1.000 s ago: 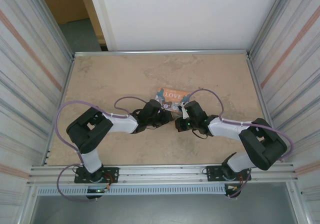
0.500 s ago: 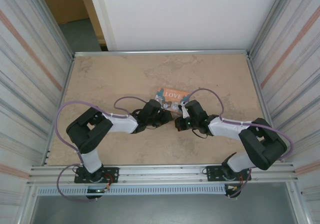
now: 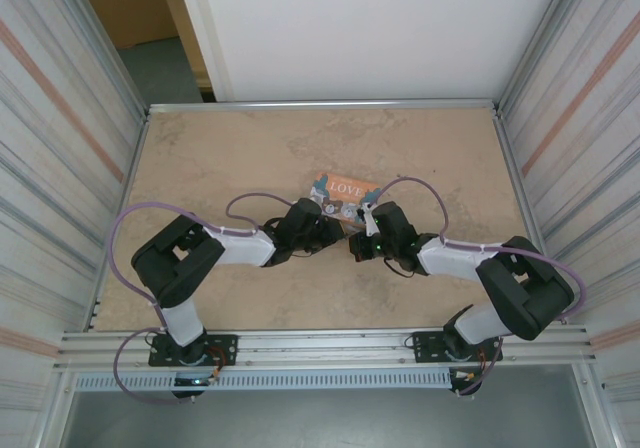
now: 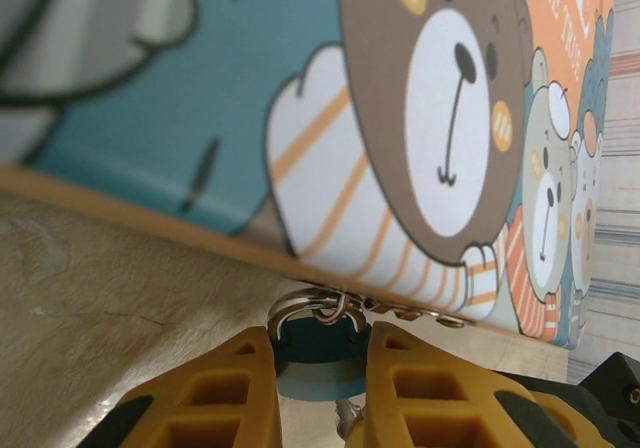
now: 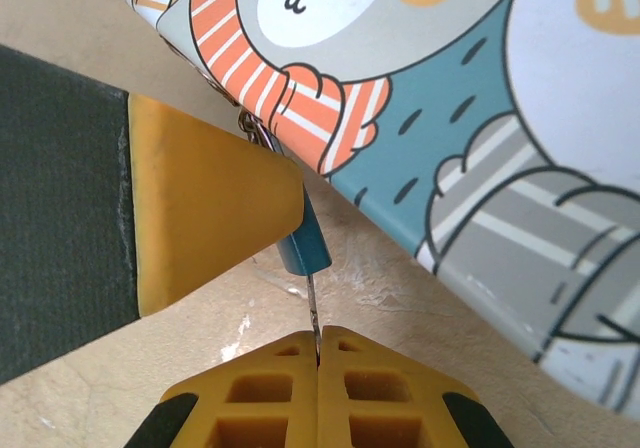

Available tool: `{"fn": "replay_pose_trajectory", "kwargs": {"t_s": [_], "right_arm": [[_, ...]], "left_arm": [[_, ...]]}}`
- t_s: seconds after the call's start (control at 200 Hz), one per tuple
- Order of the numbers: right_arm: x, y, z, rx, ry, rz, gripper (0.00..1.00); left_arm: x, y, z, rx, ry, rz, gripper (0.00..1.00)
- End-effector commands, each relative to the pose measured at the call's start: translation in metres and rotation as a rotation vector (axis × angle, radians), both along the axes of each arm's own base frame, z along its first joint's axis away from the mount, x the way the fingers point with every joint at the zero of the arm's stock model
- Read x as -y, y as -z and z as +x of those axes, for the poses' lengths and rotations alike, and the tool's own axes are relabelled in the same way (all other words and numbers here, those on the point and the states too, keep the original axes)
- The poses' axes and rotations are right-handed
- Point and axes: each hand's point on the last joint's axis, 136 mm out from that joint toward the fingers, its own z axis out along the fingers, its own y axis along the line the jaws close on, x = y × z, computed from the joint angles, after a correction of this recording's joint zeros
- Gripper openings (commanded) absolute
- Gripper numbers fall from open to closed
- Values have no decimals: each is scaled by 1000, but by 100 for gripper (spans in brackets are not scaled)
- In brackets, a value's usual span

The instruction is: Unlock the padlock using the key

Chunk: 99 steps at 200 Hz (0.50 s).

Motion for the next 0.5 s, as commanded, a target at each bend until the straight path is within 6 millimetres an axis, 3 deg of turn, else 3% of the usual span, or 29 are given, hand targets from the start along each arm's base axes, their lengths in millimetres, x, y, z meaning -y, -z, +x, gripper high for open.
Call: {"fn": "replay_pose_trajectory", "kwargs": {"t_s": [0.0,0.261,0.491], "right_arm": [[-17,-47,26,243,-23,82,0],[-7,-47,22,349,-29,-12,0],[-20,-51,17,287,-52,83,0]], "left_arm": [[14,-25,-18,-5,71,-84,10],[12,-31,-20,-8,64,-99,10],[15,-28,-21,-11,67,-96,10]]}}
